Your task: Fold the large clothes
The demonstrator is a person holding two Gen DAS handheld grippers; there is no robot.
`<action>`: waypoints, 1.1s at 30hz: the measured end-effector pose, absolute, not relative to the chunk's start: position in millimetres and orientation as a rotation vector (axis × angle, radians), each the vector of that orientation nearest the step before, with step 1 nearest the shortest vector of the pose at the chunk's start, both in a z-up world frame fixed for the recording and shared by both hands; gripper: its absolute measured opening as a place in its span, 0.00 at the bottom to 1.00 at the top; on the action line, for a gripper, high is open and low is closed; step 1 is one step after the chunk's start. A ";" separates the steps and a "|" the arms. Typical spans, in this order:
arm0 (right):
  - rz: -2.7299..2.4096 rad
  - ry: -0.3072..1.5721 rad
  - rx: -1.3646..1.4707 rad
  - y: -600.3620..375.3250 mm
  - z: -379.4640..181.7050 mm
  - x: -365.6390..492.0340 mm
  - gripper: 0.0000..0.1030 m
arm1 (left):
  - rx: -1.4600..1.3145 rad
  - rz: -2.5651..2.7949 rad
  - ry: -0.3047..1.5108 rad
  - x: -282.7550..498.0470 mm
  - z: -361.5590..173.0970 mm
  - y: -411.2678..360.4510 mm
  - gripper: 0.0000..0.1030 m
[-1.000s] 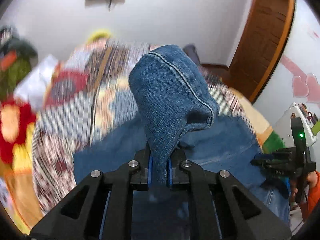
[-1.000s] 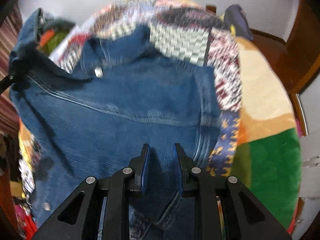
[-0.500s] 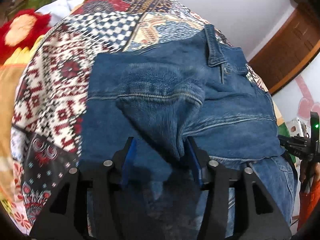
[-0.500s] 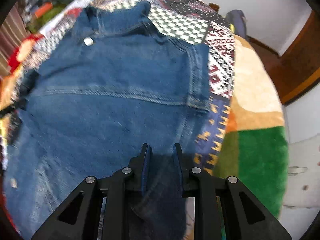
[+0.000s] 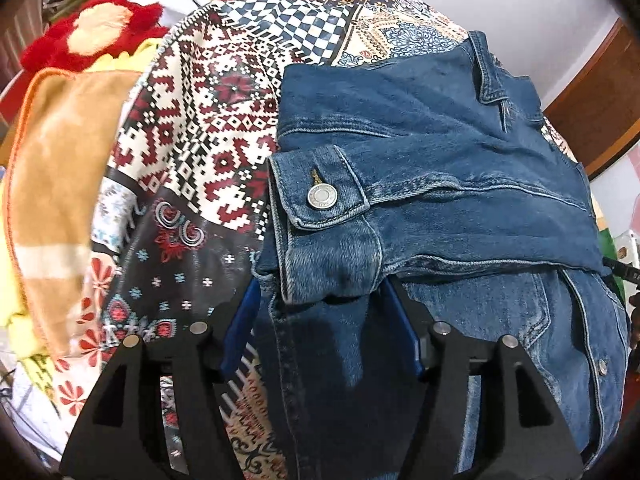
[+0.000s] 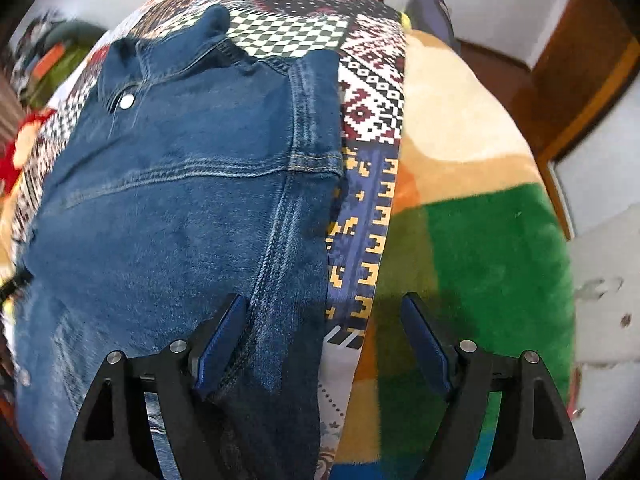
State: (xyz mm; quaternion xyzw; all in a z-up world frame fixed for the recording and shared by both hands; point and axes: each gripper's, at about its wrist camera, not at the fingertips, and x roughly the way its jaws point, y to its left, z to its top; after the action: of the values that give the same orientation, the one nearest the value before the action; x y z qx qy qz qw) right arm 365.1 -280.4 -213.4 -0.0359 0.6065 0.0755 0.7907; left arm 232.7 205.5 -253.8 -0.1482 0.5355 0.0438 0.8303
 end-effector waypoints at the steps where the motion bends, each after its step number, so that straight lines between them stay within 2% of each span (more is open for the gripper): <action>1: 0.172 1.296 -0.081 -279.0 -210.4 365.3 0.75 | -0.293 0.097 1.134 234.0 -247.5 204.7 0.60; 5: 0.236 1.238 -0.085 -268.5 -189.5 369.6 0.75 | -0.224 0.115 1.074 246.6 -220.4 206.1 0.62; 7: 0.261 1.201 -0.070 -264.4 -176.2 377.2 0.75 | -0.202 0.130 1.033 253.4 -204.6 209.4 0.71; 9: 0.281 1.168 -0.033 -263.1 -163.6 387.3 0.75 | -0.182 0.150 0.973 265.0 -187.0 215.5 0.85; 11: 0.293 1.145 0.009 -263.8 -156.7 401.3 0.76 | -0.171 0.174 0.942 281.2 -179.3 220.9 0.90; 16: 0.283 1.129 0.080 -267.0 -155.1 435.0 0.76 | -0.243 0.139 0.979 322.2 -191.3 239.1 0.90; 22: 0.251 1.204 0.217 -283.8 -194.4 463.4 0.76 | -0.416 0.118 1.135 361.9 -251.1 267.0 0.90; 23: 0.252 1.217 0.248 -286.9 -202.0 467.0 0.75 | -0.467 0.102 1.154 366.9 -262.6 272.0 0.88; 24: 0.255 1.225 0.280 -290.2 -209.7 470.4 0.75 | -0.515 0.082 1.170 371.7 -273.4 276.2 0.80; 27: 0.269 1.241 0.326 -296.9 -223.9 477.8 0.75 | -0.612 0.023 1.201 383.6 -295.8 281.4 0.69; 29: 0.273 1.245 0.340 -298.9 -231.0 485.0 0.66 | -0.642 -0.011 1.187 389.7 -301.4 281.9 0.68; 33: 0.303 1.267 0.364 -297.6 -242.5 499.6 0.52 | -0.682 -0.049 1.163 405.8 -307.3 280.7 0.55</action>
State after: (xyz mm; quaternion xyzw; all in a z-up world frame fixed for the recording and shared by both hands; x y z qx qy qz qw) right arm 499.6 -297.6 -242.5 0.1683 0.5862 0.1404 0.7800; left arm 405.8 280.7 -307.3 -0.3157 0.5383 -0.0228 0.7810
